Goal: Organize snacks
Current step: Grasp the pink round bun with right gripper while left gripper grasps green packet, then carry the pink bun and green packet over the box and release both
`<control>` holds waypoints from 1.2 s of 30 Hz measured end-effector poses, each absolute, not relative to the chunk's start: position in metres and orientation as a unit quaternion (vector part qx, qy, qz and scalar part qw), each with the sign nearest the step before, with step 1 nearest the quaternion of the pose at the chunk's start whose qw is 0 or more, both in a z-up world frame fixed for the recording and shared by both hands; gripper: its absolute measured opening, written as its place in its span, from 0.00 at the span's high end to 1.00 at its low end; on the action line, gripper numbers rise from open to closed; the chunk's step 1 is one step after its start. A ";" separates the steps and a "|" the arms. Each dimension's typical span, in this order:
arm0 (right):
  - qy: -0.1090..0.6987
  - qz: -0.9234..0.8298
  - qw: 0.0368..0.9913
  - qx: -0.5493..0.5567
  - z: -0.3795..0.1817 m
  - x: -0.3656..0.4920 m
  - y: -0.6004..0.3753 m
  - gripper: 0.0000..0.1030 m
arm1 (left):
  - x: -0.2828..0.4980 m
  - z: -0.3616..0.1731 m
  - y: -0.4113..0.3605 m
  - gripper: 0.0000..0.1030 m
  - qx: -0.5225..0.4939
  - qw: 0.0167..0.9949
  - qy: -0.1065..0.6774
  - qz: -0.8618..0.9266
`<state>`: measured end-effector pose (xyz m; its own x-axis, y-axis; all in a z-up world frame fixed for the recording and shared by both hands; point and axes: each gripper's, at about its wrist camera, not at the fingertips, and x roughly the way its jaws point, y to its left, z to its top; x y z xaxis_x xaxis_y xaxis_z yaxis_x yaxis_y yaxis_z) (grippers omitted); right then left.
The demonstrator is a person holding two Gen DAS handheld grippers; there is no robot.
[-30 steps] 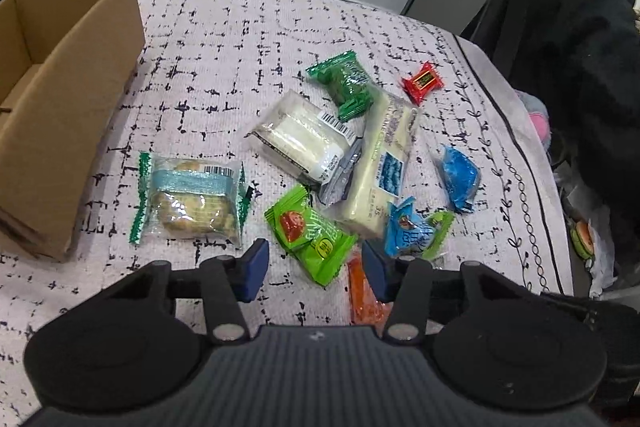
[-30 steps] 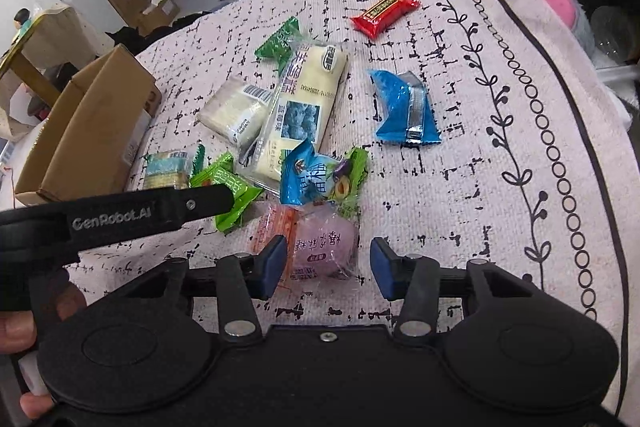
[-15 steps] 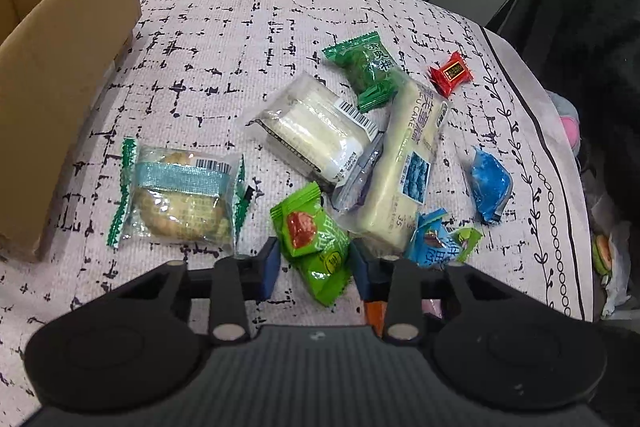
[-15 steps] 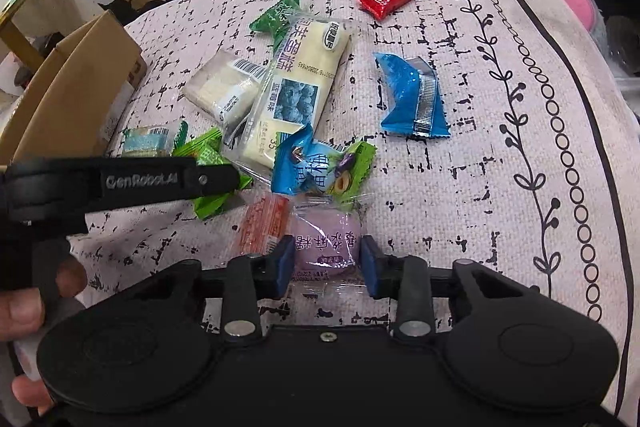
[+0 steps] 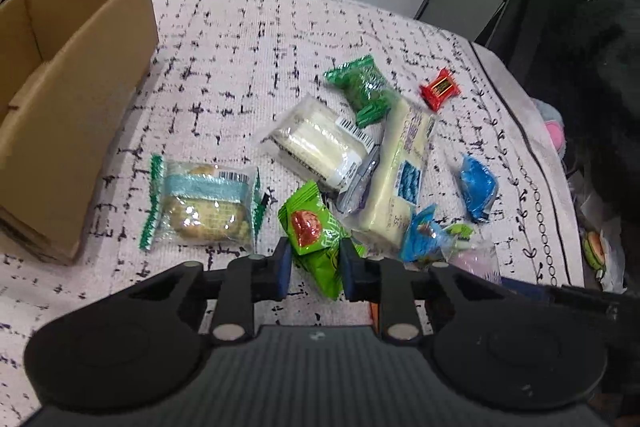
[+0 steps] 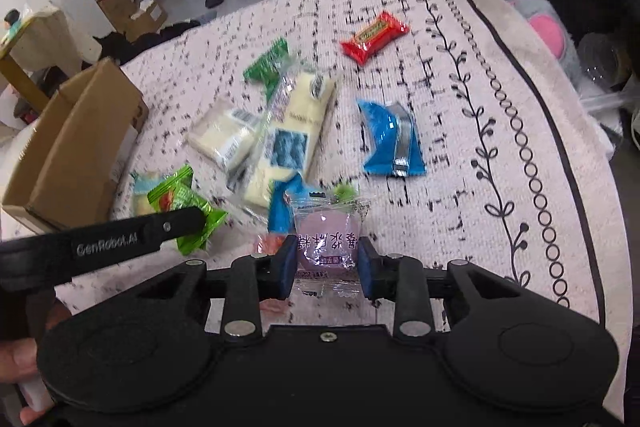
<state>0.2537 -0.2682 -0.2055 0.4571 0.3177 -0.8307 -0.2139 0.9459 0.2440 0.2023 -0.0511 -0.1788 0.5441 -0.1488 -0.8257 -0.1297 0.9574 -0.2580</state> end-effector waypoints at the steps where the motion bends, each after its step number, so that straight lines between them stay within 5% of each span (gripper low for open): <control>1: 0.495 0.159 0.852 0.063 -0.201 0.255 -0.268 0.70 | 0.201 -0.175 -0.050 0.77 -0.144 0.869 0.474 -0.007; 36: 0.376 0.251 0.891 0.039 -0.117 0.294 -0.162 0.71 | 0.202 -0.069 0.046 0.77 -0.115 0.923 0.365 0.041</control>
